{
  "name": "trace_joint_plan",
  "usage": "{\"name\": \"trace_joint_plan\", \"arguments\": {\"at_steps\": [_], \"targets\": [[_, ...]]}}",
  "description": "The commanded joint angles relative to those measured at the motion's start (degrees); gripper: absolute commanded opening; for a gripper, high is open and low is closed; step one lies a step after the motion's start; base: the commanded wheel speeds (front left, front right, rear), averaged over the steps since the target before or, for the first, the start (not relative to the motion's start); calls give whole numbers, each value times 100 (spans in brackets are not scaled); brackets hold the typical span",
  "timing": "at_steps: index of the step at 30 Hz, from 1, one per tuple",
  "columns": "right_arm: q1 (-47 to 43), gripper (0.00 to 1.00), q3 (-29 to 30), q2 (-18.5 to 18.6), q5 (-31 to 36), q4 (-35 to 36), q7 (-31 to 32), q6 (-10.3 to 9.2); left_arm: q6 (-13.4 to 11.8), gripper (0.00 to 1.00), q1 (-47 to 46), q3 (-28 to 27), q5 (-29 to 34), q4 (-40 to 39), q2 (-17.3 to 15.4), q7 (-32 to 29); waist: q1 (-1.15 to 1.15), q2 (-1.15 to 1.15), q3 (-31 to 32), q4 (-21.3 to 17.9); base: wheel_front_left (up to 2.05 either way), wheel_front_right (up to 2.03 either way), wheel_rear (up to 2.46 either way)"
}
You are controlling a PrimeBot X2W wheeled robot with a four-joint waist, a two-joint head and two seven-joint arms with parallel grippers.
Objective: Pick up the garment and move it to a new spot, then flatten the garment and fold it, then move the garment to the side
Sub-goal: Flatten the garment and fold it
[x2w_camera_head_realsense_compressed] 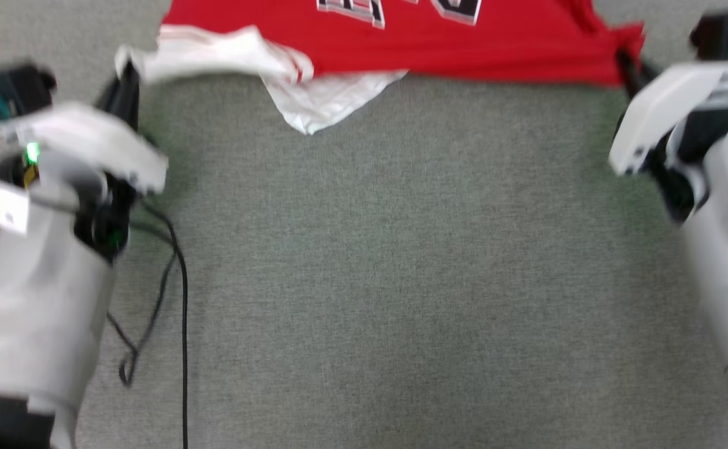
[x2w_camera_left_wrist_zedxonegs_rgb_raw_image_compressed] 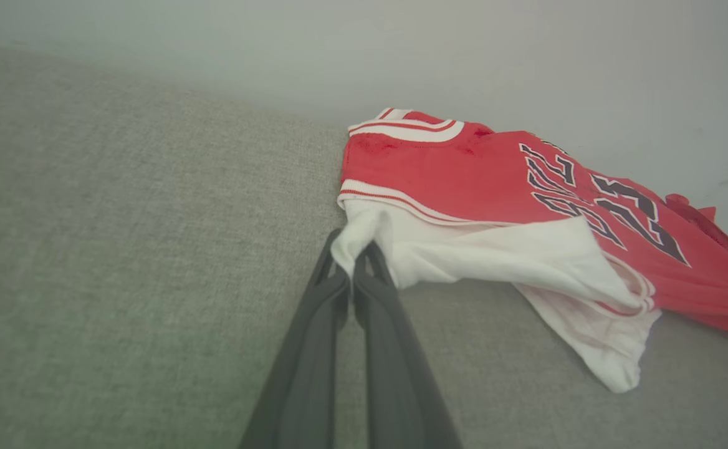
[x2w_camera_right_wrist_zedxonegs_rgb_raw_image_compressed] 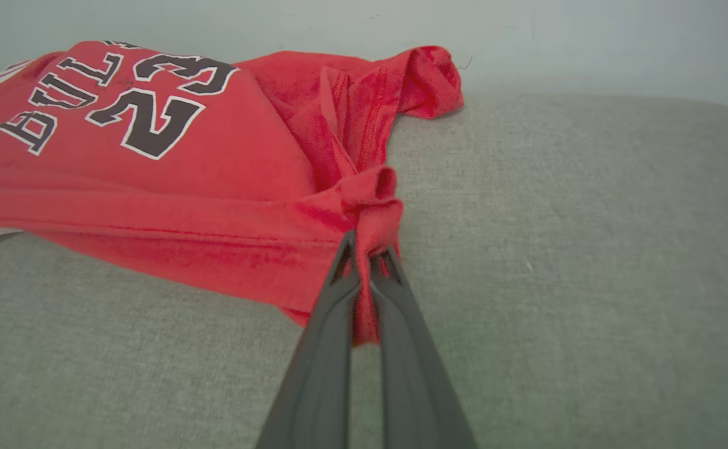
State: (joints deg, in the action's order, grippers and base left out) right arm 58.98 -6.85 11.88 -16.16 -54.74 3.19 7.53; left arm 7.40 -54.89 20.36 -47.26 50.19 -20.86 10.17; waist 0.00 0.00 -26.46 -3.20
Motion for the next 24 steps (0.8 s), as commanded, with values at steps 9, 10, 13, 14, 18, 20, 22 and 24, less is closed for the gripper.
{"name": "trace_joint_plan", "arguments": {"at_steps": [9, 10, 13, 14, 18, 20, 22, 24], "targets": [[-1721, 0, -510, 269, -669, 582, -314, -9, 4, 0, 2032, 120, -376, -556, -315, 350, 0, 0, 1068, -13, 0, 0, 0], [-1908, 0, -531, 323, -727, 682, -316, -9, -36, 0, 2209, 111, -374, -638, -332, 375, 0, 0, 1148, 1, 0, 0, 0], [-2502, 0, -513, 452, -849, 973, -299, -10, -163, 0, 2770, 97, -379, -905, -373, 409, 0, 0, 1404, 46, 0, 0, 0], [-2684, 0, -495, 489, -870, 1078, -282, -10, -217, 0, 2973, 93, -402, -998, -389, 410, 0, 0, 1484, 57, 0, 0, 0], [-3470, 0, -308, 570, -941, 1559, -224, -11, -492, 0, 3750, 46, -499, -1528, -441, 380, 0, 0, 1763, 112, 0, 0, 0], [-3862, 0, -136, 577, -932, 1800, -174, -11, -662, 0, 4127, 24, -566, -1848, -461, 323, 0, 0, 1882, 149, 0, 0, 0], [-4297, 0, 57, 499, -901, 2062, -111, -11, -826, 0, 4518, 28, -640, -2184, -474, 206, 0, 0, 2010, 200, 0, 0, 0], [-4728, 0, 273, 428, -820, 2381, -42, -11, -983, 0, 4859, 35, -698, -2533, -501, 114, 0, 0, 2102, 262, 0, 0, 0]]}}
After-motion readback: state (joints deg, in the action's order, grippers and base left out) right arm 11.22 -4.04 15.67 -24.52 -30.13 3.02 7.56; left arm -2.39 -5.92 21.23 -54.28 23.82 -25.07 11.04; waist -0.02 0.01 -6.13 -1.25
